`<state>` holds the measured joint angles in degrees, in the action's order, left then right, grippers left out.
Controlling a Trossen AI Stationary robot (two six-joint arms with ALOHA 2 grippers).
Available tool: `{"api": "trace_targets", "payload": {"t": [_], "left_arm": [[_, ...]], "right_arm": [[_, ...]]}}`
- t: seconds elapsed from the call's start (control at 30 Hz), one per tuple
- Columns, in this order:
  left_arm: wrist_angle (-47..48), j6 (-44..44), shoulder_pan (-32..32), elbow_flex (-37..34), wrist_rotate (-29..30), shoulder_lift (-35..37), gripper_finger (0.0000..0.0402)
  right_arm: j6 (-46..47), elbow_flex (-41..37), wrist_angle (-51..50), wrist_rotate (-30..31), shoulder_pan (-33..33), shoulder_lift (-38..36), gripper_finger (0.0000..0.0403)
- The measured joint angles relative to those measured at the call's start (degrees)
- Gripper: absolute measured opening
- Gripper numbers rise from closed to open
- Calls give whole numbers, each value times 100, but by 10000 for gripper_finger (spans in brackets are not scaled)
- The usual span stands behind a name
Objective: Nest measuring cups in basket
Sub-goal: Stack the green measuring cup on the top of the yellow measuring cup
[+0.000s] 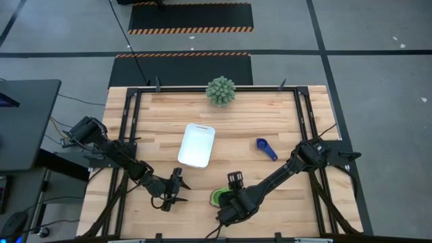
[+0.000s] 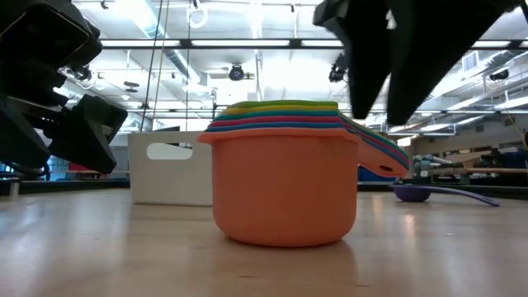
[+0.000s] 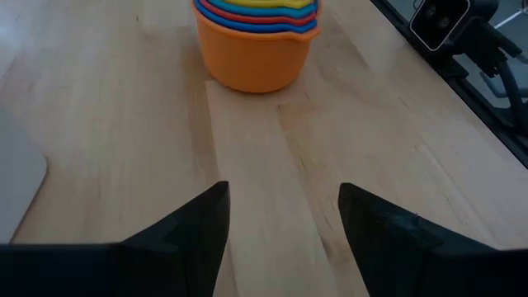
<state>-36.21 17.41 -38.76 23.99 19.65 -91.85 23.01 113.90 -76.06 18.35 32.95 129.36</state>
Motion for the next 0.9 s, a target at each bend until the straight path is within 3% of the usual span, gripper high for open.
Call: {"api": "trace_targets", "payload": {"t": [0.43, 0.9], "left_arm": [[-7, 0, 9, 0, 1, 0, 233], [-26, 38, 9, 0, 1, 0, 233]], "right_arm": [[588, 108, -289, 151, -51, -9, 238], [93, -51, 207, -739, -433, -3, 293]]}}
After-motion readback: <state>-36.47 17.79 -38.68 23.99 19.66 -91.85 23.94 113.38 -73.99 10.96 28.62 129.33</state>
